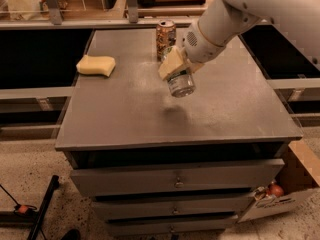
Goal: Place 7up can upright
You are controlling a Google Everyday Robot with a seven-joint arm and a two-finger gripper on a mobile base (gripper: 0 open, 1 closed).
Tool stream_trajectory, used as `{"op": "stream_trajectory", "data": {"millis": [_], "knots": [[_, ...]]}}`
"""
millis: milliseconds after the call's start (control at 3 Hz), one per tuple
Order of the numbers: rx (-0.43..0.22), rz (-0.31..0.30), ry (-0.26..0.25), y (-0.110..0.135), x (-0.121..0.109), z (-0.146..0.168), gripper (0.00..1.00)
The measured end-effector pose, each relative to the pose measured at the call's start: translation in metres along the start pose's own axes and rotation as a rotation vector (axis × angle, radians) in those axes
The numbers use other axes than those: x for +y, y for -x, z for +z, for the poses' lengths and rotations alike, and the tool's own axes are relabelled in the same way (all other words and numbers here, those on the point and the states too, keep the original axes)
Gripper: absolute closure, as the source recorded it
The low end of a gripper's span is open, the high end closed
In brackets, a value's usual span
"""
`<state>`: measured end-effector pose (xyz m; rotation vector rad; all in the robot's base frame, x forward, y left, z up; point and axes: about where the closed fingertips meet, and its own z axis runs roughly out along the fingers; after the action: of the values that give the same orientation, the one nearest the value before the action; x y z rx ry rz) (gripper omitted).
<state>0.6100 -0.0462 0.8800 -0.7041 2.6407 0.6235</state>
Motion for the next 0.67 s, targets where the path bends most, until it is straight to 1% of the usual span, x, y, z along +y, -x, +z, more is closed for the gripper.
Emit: {"op": "stream_trajectory", "data": {"millis": [333, 667], "knots": [[-0.139, -0.112, 0.056, 0.006, -0.006, -0.019, 1.0], [-0.234, -0.247, 0.107, 0.007, -0.007, -0.034, 1.0]]}}
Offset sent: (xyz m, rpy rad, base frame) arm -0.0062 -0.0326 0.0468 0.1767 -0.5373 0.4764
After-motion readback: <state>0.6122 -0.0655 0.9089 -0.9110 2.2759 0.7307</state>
